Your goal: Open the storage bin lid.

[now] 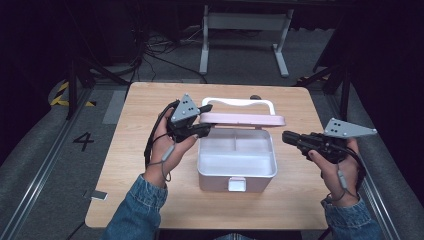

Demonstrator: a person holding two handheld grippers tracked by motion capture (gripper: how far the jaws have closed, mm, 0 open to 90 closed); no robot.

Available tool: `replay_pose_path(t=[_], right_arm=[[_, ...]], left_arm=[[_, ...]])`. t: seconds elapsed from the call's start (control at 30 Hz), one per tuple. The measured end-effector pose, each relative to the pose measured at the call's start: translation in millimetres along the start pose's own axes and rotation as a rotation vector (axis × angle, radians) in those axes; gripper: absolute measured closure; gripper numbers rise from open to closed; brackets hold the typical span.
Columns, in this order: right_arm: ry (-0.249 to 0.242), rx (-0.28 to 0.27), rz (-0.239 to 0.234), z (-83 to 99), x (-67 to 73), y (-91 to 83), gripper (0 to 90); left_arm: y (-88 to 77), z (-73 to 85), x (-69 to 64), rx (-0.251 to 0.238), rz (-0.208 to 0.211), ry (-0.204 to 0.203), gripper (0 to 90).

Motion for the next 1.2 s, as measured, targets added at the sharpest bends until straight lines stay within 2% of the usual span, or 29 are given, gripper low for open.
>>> replay_pose_path(t=[0.37,0.7,0.8,1.2], right_arm=[[0.025,-0.016,0.072,2.6,-21.0,-25.1,85.5],[0.039,-0.009,0.107,7.6,-33.2,-32.7,85.3],[0.041,0.005,0.128,9.8,-36.7,-34.1,84.6],[0.056,0.08,0.144,19.9,-48.1,-36.8,72.3]], left_arm=[[12.8,-11.6,19.9,0.028,-0.017,0.005,59.6],[24.6,-15.4,34.9,0.035,-0.032,-0.025,60.1],[27.8,-16.7,38.8,0.045,-0.037,-0.032,60.0],[40.4,-18.3,53.8,0.071,-0.041,-0.06,59.3]])
Point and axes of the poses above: each handheld gripper's, and its own axes: y roughly forward along the jaws, z roughly out of its underside, x roughly to its left, the point moved 5 cm from there along y, roughly forward along the jaws, and after that the axes turned 4 degrees about -x, right-handed, at the moved point
